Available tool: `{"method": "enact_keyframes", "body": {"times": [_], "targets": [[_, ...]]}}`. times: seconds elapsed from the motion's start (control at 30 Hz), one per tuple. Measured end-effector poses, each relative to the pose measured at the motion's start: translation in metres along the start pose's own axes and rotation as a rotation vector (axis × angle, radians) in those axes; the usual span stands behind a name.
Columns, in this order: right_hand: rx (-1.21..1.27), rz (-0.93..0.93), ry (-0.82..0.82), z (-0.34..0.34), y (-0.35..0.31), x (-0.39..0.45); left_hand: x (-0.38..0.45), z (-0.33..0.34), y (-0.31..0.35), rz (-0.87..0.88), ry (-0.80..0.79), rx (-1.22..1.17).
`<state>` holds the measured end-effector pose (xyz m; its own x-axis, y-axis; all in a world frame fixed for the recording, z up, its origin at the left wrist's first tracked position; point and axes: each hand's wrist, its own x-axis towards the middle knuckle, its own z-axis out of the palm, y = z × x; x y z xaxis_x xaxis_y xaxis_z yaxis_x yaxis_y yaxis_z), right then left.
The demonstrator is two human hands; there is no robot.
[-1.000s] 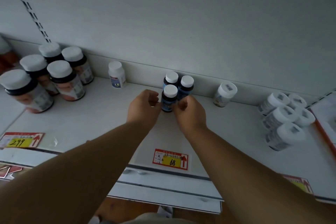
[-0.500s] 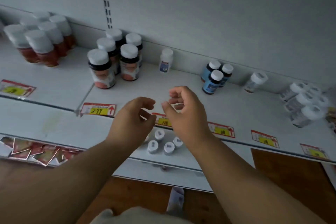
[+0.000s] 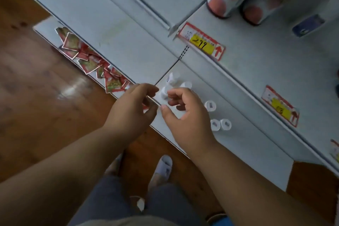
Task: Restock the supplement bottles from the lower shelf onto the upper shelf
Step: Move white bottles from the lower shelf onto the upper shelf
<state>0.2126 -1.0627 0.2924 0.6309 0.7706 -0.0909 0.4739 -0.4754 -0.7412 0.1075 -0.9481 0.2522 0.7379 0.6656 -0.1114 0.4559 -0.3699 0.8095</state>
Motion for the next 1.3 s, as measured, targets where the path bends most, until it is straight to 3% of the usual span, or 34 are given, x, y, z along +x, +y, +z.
{"method": "enact_keyframes", "body": {"times": [0.23,0.47,0.7,0.87,0.93,1.03,1.13,1.3], "targets": [[-0.096,0.143,-0.039,0.077,0.114,0.042,0.042,0.091,-0.086,-0.127,-0.077,-0.054],[-0.293,0.156,0.049,0.105,0.195,0.116,0.100,0.156,-0.150,-0.208,-0.110,-0.092],[-0.564,0.093,-0.218,0.124,0.228,0.163,0.137,0.184,-0.172,-0.317,-0.154,-0.166],[-0.322,0.191,-0.131,0.116,0.209,0.155,0.125,0.168,-0.167,-0.452,-0.046,-0.317],[-0.117,0.299,-0.082,0.118,0.186,0.139,0.105,0.144,-0.158,-0.596,-0.010,-0.608],[0.097,0.428,-0.135,0.119,0.141,0.106,0.062,0.098,-0.139,-0.699,0.019,-1.037],[0.143,0.404,-0.202,0.112,0.087,0.074,0.014,0.043,-0.123,-0.684,0.035,-1.096],[0.156,0.325,-0.225,0.095,0.007,0.033,-0.044,-0.040,-0.092,-0.611,-0.150,-1.158]]}}
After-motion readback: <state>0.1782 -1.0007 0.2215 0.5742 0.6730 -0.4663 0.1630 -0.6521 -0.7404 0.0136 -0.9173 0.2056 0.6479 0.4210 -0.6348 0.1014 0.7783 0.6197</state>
